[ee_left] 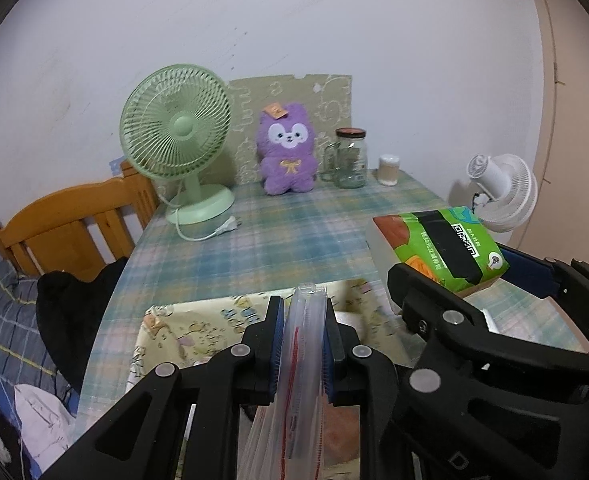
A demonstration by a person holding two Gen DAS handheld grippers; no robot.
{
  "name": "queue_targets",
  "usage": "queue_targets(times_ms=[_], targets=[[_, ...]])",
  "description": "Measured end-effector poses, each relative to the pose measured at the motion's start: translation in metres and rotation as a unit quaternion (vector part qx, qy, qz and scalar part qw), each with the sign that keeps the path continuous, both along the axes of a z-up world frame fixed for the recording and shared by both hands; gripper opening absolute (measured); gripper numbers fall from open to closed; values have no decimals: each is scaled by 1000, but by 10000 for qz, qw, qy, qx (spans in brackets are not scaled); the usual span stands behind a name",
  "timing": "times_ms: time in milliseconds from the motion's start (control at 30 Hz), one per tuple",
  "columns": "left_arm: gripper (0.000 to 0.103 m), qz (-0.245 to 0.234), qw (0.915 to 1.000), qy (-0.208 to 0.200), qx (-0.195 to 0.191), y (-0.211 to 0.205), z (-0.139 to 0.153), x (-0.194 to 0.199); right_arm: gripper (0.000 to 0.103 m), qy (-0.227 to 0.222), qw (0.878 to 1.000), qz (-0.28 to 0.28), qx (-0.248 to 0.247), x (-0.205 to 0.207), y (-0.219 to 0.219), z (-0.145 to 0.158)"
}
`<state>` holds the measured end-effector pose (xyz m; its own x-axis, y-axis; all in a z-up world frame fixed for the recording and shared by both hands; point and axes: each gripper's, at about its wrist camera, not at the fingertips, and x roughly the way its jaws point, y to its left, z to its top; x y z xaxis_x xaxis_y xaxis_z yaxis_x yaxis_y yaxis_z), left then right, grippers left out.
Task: Organize soft objects
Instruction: 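Lower the plastic bag with the left gripper while the right lowers the tissue pack into the box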
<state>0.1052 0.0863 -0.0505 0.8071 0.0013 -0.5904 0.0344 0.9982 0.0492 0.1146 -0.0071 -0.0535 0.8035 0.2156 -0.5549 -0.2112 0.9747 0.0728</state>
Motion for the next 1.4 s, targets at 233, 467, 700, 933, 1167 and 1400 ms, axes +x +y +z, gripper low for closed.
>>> queue_targets(times_ms=[233,467,700,933,1167,1400], targets=[[19,-38,9998,178,72,17,-14,7,71,135,9998,139,15,6,19,-12],[25,105,9992,376,-1,35,-28,12,71,333,9989,329,3,12,37,-26],[72,179,9979,621,-91,49,-40,9,71,559,9969,547,43,15,52,-39],[75,189,9967,788,5,52,-44,6,71,660,9960,598,15,13,59,-43],[75,186,9963,843,55,52,-44,-2,72,613,9952,761,-94,7,63,-42],[83,224,9959,875,33,52,-43,-9,77,625,9948,782,-208,2,64,-41]])
